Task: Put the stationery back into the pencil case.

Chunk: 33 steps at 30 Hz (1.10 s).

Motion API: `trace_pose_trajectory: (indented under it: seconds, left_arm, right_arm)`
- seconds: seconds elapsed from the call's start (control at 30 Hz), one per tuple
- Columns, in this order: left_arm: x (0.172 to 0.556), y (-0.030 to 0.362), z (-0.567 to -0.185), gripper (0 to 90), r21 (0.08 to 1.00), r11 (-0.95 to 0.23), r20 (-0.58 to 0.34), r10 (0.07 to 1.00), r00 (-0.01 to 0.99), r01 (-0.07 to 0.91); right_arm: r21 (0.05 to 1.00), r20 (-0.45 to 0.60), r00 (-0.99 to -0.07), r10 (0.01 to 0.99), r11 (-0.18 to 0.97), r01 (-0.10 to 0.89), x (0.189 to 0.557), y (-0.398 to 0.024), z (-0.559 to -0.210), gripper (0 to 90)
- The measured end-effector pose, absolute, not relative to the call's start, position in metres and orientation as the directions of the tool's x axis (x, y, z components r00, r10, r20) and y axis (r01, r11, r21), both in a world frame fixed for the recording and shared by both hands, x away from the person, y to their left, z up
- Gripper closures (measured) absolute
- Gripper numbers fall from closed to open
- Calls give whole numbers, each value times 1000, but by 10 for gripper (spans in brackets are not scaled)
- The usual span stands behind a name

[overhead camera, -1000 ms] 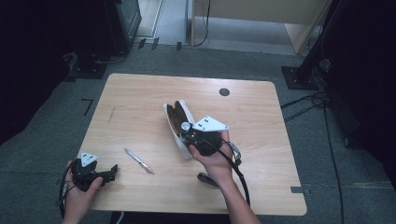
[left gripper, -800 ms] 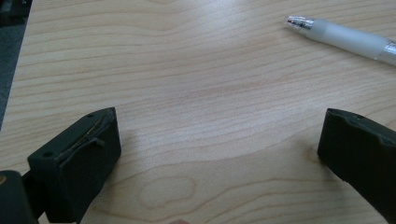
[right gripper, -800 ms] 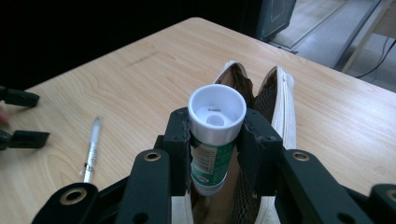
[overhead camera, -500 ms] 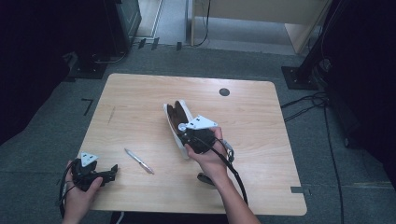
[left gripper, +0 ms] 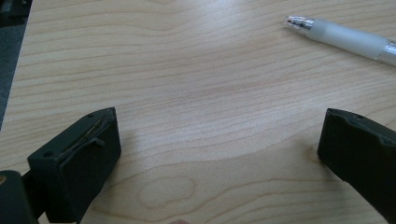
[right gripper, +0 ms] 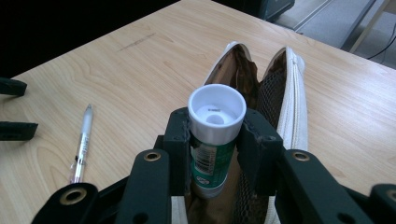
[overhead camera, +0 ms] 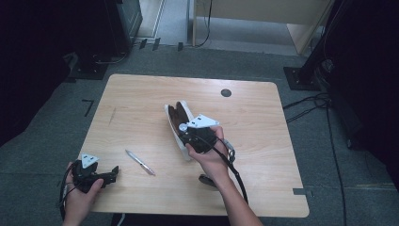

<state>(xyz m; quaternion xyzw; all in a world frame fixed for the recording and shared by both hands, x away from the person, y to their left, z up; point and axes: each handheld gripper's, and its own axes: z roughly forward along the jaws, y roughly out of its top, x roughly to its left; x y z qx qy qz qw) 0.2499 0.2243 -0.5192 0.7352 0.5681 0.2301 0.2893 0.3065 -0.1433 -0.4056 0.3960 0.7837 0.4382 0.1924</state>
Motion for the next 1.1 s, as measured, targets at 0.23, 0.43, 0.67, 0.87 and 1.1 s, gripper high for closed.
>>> trace_pose_trajectory:
  seconds: [0.23, 0.43, 0.67, 0.87, 1.1]
  left_arm:
    - [250, 224, -519, 0, 687, -188, 10, 968, 249, 702]
    - [250, 224, -519, 0, 684, -197, 11, 966, 260, 702]
    - [249, 224, -519, 0, 684, -197, 11, 966, 260, 702]
    - [249, 224, -519, 0, 684, -198, 11, 965, 261, 702]
    - [250, 224, -519, 0, 683, -196, 12, 966, 258, 703]
  right_arm:
    - [845, 21, -591, 807, 301, 442, 308, -145, -405, 661]
    - [866, 31, -583, 812, 269, 421, 309, -146, -401, 662]
    - [860, 12, -580, 814, 288, 421, 316, -140, -405, 661]
    - [845, 7, -588, 809, 309, 436, 321, -138, -409, 661]
    - [830, -5, -591, 807, 333, 447, 324, -143, -413, 662]
